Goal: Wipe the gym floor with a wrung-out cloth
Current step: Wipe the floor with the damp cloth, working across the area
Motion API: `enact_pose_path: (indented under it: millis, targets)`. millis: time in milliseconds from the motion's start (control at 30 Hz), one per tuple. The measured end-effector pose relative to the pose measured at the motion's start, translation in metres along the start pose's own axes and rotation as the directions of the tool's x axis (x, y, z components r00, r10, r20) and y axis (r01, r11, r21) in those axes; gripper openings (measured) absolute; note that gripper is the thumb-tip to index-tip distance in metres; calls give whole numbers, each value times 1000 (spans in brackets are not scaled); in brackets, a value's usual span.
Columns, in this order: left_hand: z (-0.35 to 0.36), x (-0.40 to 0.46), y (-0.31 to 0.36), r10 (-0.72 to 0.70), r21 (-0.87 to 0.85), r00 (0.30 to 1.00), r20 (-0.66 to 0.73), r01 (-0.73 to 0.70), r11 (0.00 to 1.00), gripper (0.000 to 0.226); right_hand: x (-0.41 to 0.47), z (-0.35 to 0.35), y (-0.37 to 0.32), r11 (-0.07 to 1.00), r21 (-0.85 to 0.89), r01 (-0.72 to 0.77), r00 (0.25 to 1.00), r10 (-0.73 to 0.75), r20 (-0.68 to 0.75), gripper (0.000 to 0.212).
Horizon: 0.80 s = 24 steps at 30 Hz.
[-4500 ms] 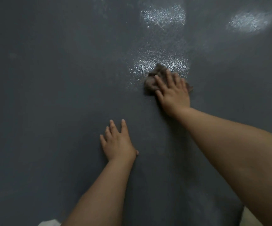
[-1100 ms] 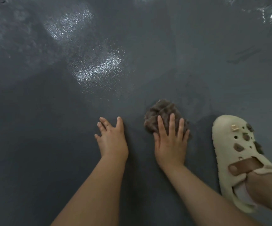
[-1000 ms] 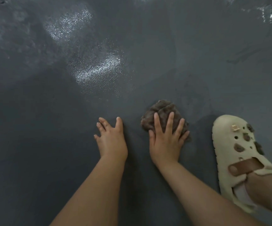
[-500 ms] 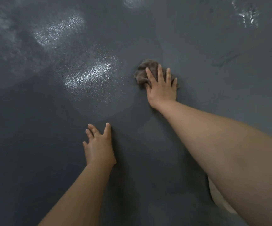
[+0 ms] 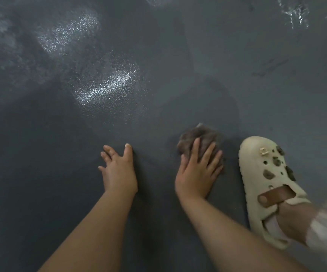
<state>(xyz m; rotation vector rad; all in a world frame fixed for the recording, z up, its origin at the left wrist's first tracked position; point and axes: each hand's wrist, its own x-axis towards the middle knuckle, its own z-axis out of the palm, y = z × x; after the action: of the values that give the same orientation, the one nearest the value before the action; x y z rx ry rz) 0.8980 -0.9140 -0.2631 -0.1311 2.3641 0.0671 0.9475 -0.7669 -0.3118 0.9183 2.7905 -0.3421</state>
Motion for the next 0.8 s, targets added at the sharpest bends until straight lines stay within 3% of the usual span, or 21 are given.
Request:
enact_pose_path:
  millis: [133, 267, 467, 567, 800]
  targets:
    - [-1, 0, 0, 2, -12, 1000, 2, -2, 1000, 109, -29, 5, -3, 995, -39, 92, 989, -86, 122, 57]
    - [-1, -2, -2, 12, -24, 1000, 14, -12, 1000, 114, 22, -6, -14, 983, -98, 154, 987, -150, 51, 56]
    - [-1, -2, -1, 3, -14, 1000, 20, -2, 1000, 116, 132, -37, -51, 992, -33, 118, 986, -113, 126, 57]
    - [-2, -1, 1, -9, -12, 1000, 24, 9, 1000, 115, 143, -42, -65, 992, -25, 123, 975, -116, 190, 54]
    - [-2, -3, -5, 17, -30, 1000, 15, -16, 999, 117, 44, -13, -50, 868, -58, 493, 858, -475, 193, 53]
